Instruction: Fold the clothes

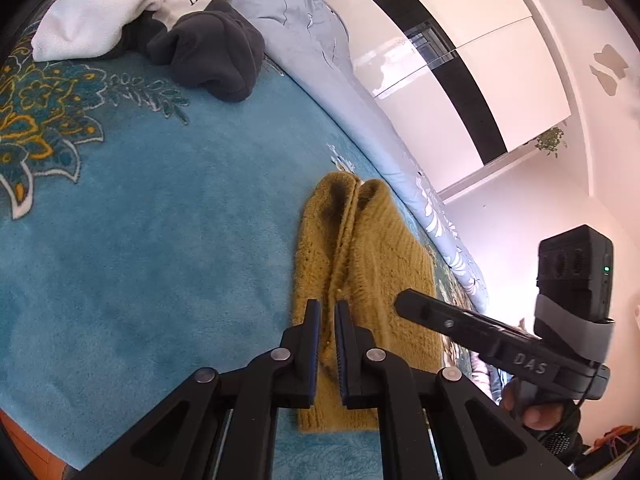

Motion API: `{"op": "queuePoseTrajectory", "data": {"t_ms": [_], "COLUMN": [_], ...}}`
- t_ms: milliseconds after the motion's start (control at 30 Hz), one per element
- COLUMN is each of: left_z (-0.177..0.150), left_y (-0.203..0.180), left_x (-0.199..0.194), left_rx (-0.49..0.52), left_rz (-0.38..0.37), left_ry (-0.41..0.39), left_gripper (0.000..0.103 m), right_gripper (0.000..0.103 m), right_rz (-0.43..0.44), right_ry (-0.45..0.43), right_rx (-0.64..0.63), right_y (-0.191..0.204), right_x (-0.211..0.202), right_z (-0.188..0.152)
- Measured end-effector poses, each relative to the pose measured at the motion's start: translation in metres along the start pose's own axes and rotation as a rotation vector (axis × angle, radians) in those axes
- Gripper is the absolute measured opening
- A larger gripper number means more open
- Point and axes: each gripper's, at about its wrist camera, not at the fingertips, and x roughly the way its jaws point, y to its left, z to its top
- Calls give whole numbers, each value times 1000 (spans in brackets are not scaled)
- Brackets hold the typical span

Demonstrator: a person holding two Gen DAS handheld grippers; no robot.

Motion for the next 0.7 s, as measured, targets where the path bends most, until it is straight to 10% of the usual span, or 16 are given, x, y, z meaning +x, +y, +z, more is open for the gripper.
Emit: {"op": "queuePoseTrajectory", "data": {"t_ms": [300, 700], "left_z": [1, 6], "left_y": [-19, -30], "left_x": [34, 96], "left_rx": [54, 57], "left_rz": [-71, -126], "left_ry": [78, 216], "left_gripper": [46, 56], "right_gripper": [11, 11], "right_rz": [-81, -116], "right_ry": [-76, -99], "right_rx": [80, 286], "right_y": [-29, -93], "right_x": [-34, -56], "right_z": [-4, -52]}}
